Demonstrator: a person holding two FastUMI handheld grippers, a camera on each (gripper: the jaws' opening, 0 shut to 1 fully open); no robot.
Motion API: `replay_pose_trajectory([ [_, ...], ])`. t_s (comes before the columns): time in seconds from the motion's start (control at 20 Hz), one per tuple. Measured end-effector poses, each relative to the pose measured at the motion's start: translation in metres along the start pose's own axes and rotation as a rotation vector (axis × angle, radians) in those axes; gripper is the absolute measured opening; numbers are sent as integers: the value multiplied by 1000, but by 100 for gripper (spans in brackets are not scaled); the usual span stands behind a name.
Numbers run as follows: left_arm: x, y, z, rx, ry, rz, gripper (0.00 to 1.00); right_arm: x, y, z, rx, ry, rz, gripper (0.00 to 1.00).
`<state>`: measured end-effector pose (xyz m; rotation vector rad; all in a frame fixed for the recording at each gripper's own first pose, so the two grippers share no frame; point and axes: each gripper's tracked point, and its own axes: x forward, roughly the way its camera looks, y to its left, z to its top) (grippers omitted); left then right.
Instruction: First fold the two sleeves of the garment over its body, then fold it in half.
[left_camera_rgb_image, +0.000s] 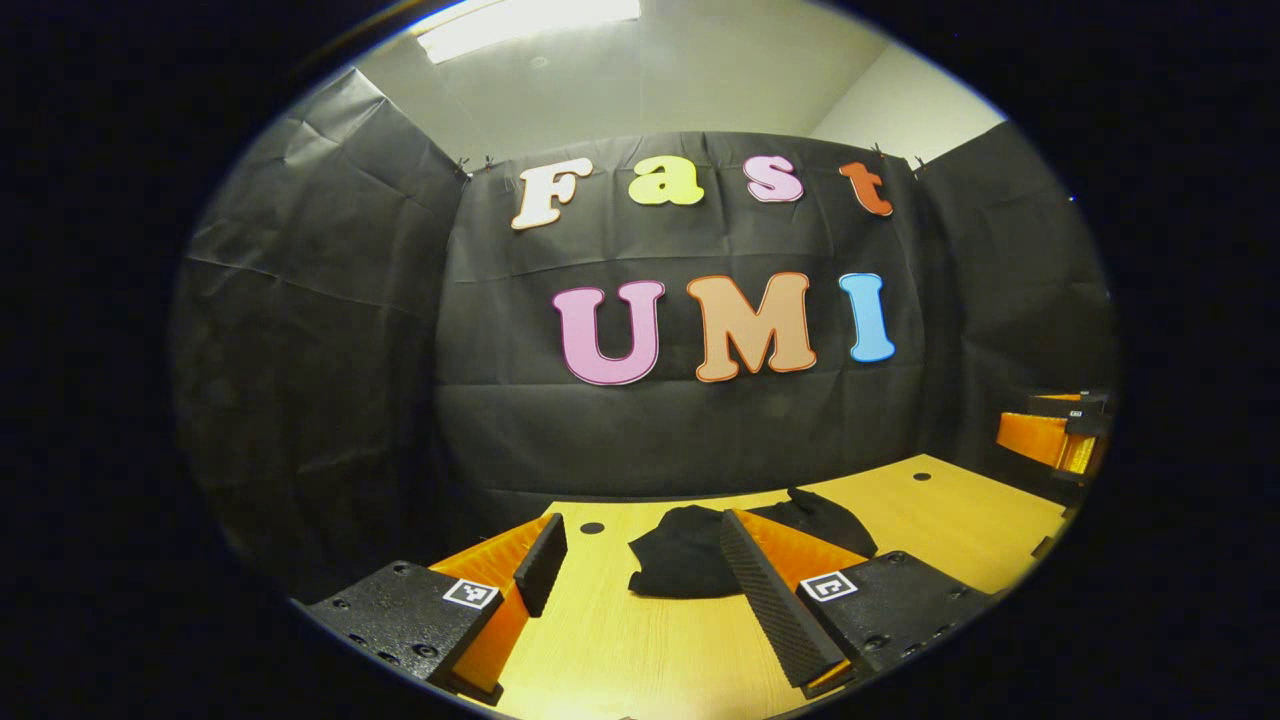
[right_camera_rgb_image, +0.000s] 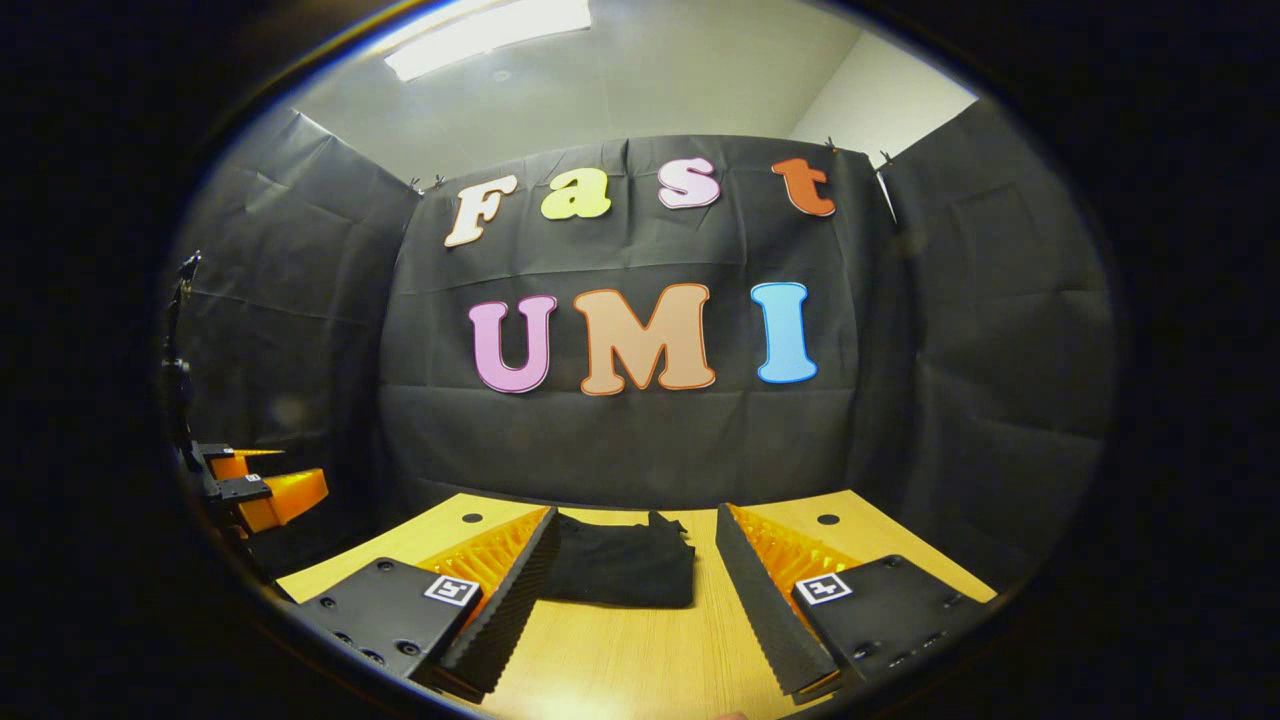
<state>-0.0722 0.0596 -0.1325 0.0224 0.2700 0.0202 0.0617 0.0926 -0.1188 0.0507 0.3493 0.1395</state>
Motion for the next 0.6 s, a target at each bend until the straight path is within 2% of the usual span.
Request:
replay_pose_trajectory([
  [0.15,-4,6,5,13,3,-7,93,-10,-4,11,-7,-37,-20,98],
  [0.45,-5,7,15,28,-15,-22,93,-20,-4,0,0,-1,-31,98],
  [0.5,-6,6,16,26,-18,-27,100,-20,-5,2,-5,-8,-34,98],
  [0.6,-5,4,15,36,-12,-34,100,-21,-2,6,-15,-17,-31,100],
])
